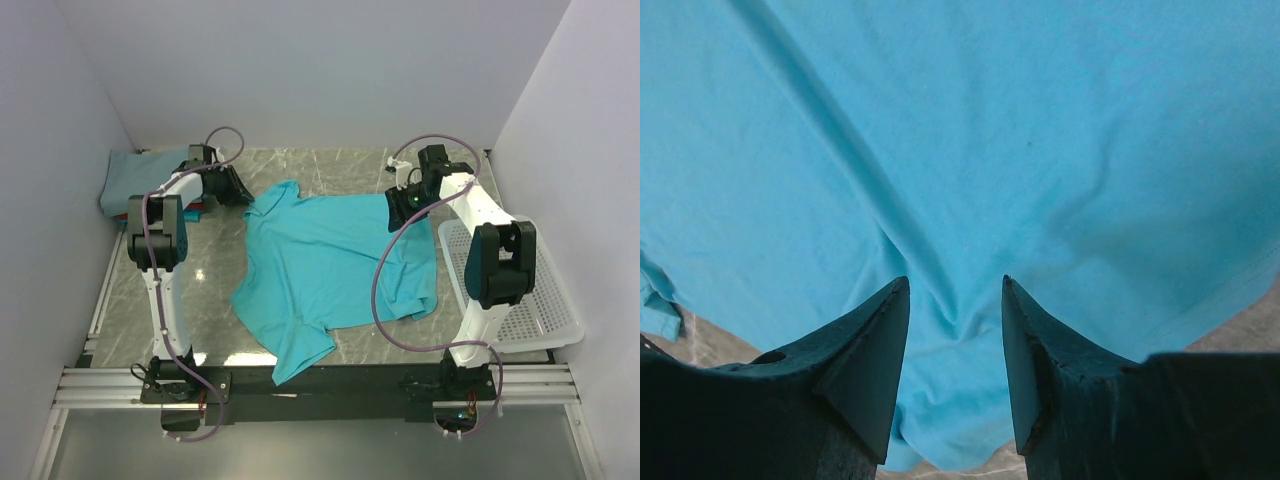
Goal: Fold and stack the t-shirts
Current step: Flatten the tshirt out
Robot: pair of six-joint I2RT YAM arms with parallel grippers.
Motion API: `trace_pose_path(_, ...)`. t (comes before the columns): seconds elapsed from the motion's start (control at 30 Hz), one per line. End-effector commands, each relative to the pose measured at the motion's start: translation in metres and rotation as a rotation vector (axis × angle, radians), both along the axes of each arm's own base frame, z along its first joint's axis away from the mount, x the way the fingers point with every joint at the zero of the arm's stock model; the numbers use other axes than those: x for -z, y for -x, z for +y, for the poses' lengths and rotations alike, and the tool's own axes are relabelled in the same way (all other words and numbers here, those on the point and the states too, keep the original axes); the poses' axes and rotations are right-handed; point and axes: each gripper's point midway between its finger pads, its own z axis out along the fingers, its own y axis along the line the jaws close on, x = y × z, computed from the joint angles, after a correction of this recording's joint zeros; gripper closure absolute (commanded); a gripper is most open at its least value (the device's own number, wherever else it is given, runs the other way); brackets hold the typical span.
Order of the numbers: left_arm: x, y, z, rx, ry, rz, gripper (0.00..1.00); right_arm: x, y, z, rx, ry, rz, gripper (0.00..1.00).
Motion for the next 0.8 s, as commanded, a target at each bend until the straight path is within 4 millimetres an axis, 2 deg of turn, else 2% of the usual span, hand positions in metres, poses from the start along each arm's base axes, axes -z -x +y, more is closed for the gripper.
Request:
trace_pose_path(0.0,-0.005,-0.005,-0.005,0.015,0.019,-0.015,0.68,-0.011,-0.010,0.000,0.000,-0.015,-0.038,0.51)
trace_pose_path(0.23,0.003,0.000,-0.002,0.015,-0.013,0.005,0.69,-0.012,-0.010,-0.002,0.005,-0.018,-0.039,0.51)
trace_pose_path(0.47,0.003,0.000,-0.009,0.030,-0.007,0.010,0.76,-0.013,-0.010,-0.002,0.006,-0.018,-0.042,0.51)
trace_pose_path(0.63,-0.006,-0.005,-0.009,0.019,-0.007,-0.013,0.89,-0.014,-0.011,-0.004,0.010,-0.018,-0.048,0.50)
trace_pose_path(0.73,-0.017,-0.009,-0.009,0.018,-0.006,-0.041,0.98,-0.015,-0.016,-0.010,0.034,-0.002,-0.057,0.51)
trace_pose_path(0.77,-0.028,-0.011,-0.008,0.014,-0.009,-0.067,0.99,-0.015,-0.021,-0.013,0.050,0.006,-0.072,0.50)
